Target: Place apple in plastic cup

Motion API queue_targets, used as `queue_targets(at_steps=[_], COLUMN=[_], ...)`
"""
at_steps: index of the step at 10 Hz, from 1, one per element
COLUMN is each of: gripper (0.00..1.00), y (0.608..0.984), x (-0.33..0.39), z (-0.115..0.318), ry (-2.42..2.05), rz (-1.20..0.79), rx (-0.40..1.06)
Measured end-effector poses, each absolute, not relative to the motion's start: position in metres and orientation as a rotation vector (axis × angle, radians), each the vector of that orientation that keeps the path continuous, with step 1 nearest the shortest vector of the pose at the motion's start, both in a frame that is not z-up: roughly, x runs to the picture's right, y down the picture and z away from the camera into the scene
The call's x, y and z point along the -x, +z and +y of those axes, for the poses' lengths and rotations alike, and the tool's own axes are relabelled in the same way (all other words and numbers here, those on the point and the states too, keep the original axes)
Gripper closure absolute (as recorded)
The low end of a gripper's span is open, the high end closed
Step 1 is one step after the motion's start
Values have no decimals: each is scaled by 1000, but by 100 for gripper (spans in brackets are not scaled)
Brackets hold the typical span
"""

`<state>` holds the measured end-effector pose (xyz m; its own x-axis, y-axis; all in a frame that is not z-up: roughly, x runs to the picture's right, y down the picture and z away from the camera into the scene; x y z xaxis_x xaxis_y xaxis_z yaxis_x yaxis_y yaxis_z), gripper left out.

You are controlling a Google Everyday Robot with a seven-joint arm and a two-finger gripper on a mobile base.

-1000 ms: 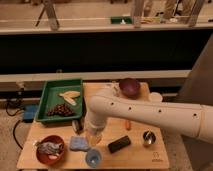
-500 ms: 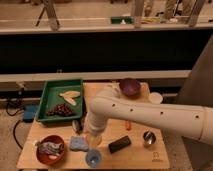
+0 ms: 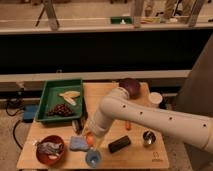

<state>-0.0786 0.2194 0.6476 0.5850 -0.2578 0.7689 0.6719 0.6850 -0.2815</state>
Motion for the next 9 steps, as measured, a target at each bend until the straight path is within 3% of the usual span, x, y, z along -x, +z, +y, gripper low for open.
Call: queue_targets(at_steps=[9], gripper=[100], y=[610], x=[61], z=[249], ry=[-978], rz=[-1100], rx=[724])
